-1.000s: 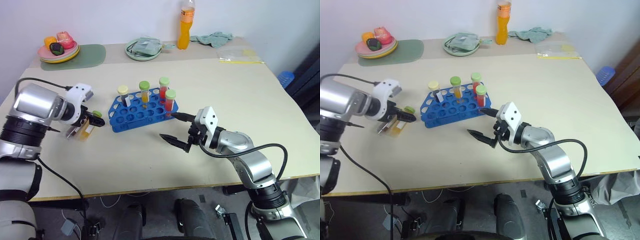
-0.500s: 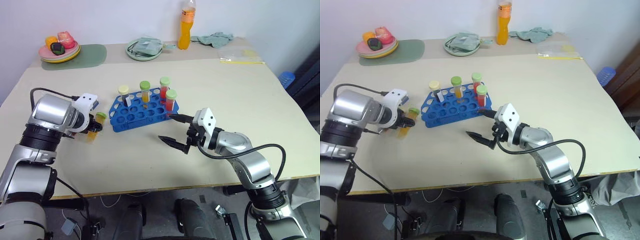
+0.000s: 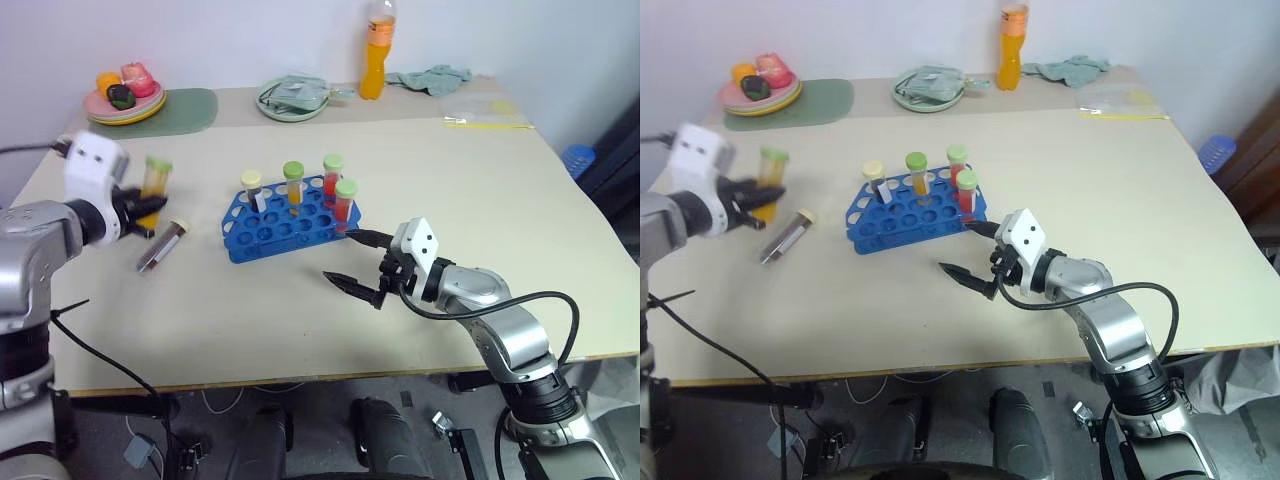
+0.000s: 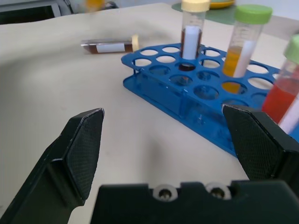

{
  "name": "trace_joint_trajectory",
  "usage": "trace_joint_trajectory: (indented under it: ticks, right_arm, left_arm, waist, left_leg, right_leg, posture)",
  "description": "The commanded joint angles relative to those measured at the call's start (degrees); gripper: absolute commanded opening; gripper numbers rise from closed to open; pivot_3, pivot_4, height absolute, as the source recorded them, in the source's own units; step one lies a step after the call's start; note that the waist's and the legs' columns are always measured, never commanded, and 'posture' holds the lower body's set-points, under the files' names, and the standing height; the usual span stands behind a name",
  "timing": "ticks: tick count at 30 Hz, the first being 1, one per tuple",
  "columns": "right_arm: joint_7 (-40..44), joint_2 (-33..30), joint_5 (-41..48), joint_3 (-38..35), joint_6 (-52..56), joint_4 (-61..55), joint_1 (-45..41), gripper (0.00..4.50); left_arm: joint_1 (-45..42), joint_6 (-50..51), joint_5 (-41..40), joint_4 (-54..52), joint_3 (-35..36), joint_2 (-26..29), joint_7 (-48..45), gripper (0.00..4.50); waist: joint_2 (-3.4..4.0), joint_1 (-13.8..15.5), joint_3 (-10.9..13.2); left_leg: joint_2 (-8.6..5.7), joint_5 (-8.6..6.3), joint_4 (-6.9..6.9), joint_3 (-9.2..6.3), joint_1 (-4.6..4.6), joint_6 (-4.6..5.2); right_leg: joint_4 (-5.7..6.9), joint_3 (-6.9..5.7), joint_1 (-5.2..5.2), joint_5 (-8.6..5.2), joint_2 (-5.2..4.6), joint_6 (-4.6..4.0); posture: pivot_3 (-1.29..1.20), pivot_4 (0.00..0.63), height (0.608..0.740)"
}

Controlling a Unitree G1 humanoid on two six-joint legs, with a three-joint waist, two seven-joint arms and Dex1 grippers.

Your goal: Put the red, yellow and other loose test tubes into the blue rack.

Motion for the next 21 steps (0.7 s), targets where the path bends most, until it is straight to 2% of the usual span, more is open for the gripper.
trace_joint_trajectory:
  ticks: [1, 3, 5, 8, 11, 14, 21]
  right_arm:
    - [-2.3, 1.9, -1.6, -0.4, -1.7, 1.7, -0.9, 4.50]
    - [-3.2, 2.8, -2.5, -0.3, -2.5, 3.4, -1.2, 4.50]
    - [-3.8, 3.6, -3.1, -0.3, -3.0, 4.4, -1.4, 4.50]
    - [-4.4, 4.4, -3.5, -0.3, -3.3, 5.3, -1.6, 4.50]
    - [-5.1, 5.3, -3.8, -0.3, -3.3, 5.2, -1.8, 4.50]
    - [-5.6, 5.8, -4.0, -0.5, -3.1, 4.9, -1.8, 4.50]
    - [-6.4, 5.9, -4.0, -0.8, -2.9, 4.3, -0.9, 4.50]
  left_arm:
    - [5.2, -11.3, 0.6, -12.0, -7.7, -12.2, 7.3, 0.76]
    - [8.4, -21.7, 10.5, -12.2, -18.3, -17.1, 13.6, 0.76]
    - [10.8, -36.3, 21.1, -5.8, -26.2, -22.1, 21.6, 0.76]
    - [11.7, -51.4, 29.9, 4.9, -32.0, -28.7, 31.4, 0.76]
    - [9.4, -61.9, 32.2, 15.7, -34.4, -34.6, 36.6, 0.76]
    - [7.1, -67.5, 31.9, 22.9, -34.4, -36.9, 36.6, 0.76]
    - [3.3, -70.7, 29.3, 33.1, -33.8, -39.1, 34.4, 0.76]
  waist:
    - [-0.05, 0.6, 0.0]
    - [-0.13, 1.0, -0.1]
    - [-0.11, 1.0, -0.1]
    - [-0.09, 0.9, -0.1]
    - [-0.08, 1.0, -0.1]
    - [-0.09, 1.0, -0.1]
    - [-0.09, 0.9, -0.1]
  left_leg:
    - [-0.01, 0.00, 0.02, 0.01, 0.01, 0.00]
    - [-0.05, 0.00, 0.08, 0.08, 0.02, 0.00]
    - [-0.06, 0.00, 0.09, 0.12, 0.01, 0.00]
    - [-0.01, 0.00, 0.04, 0.21, 0.10, 0.01]
    - [0.00, 0.00, 0.04, 0.24, 0.11, 0.02]
    - [-0.01, 0.00, 0.08, 0.25, 0.05, 0.03]
    - [-0.01, -0.01, 0.08, 0.25, 0.06, 0.06]
  right_leg:
    - [-0.06, -0.01, 0.05, 0.01, 0.00, 0.01]
    - [-0.11, 0.04, 0.11, 0.09, 0.00, 0.09]
    - [-0.12, 0.09, 0.09, 0.13, 0.04, 0.10]
    - [-0.13, 0.19, 0.07, 0.17, 0.12, 0.05]
    - [-0.12, 0.21, 0.05, 0.17, 0.14, 0.05]
    - [-0.14, 0.20, 0.05, 0.18, 0.15, 0.08]
    - [-0.14, 0.19, 0.06, 0.18, 0.17, 0.09]
  posture:
    - [0.00, 0.150, 0.740]
    - [0.00, 0.150, 0.740]
    - [0.00, 0.150, 0.740]
    - [0.00, 0.150, 0.740]
    - [0.00, 0.150, 0.740]
    - [0.00, 0.150, 0.740]
    - [0.00, 0.150, 0.740]
